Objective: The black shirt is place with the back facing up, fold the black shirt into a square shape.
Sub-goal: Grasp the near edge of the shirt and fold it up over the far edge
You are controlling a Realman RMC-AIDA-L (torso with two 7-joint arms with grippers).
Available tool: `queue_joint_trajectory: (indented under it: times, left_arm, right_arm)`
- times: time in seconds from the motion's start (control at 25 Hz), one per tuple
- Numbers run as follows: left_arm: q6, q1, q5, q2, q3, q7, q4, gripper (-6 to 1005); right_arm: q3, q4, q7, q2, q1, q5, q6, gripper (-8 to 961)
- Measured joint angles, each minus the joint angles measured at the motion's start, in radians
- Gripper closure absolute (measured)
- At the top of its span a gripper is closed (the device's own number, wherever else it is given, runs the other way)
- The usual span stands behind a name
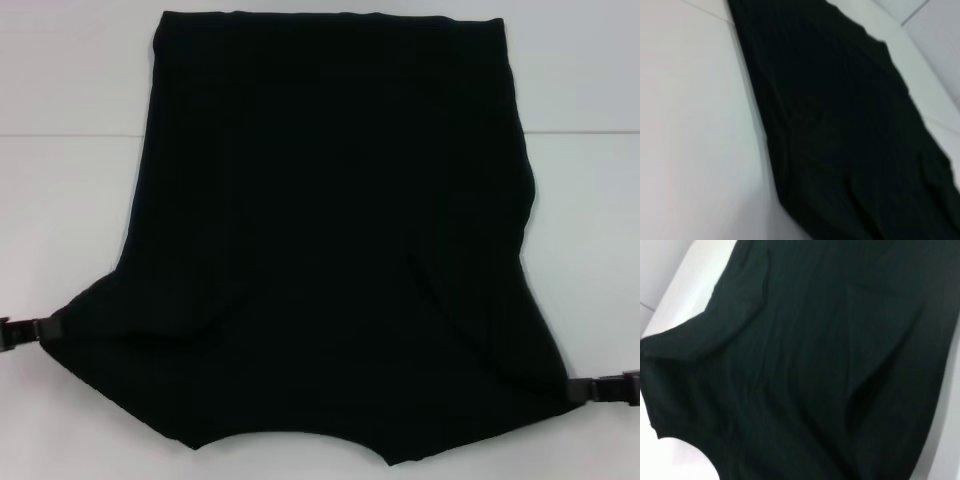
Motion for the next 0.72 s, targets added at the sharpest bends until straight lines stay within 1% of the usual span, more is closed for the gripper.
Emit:
queue_joint_trajectory:
  times: [0.12, 0.28, 0.44, 0.48, 0.52, 0.72]
  left_arm:
    - [0.05, 0.021, -0.015, -0.004, -0.022, 0.022, 0.0, 961]
    - [0.121, 0.058, -0.029, -0.016, -0.03, 0.056, -0.003, 961]
    - [0.173, 0.096, -0.032, -0.027, -0.044, 0.09, -0.02, 961]
    - [0.173, 0.096, -0.032, -0.027, -0.044, 0.09, -0.02, 961]
    - [0.203, 0.117, -0.03, -0.033, -0.048, 0.109, -0.026, 961]
    - [0.238, 0.153, -0.031, -0.048, -0.052, 0.124, -0.027, 961]
  right_arm:
    - [0.054, 0.004, -0.064, -0.012, -0.033, 0.0, -0.024, 877]
    - [0.099, 0.007, -0.127, -0.024, -0.074, 0.0, -0.053, 877]
    - [0.127, 0.007, -0.185, -0.036, -0.119, 0.0, -0.083, 877]
    - [0.131, 0.007, -0.198, -0.039, -0.13, 0.0, -0.093, 877]
    - [0.137, 0.007, -0.211, -0.043, -0.143, 0.0, -0.104, 877]
    - [0.162, 0.008, -0.259, -0.053, -0.197, 0.0, -0.148, 876]
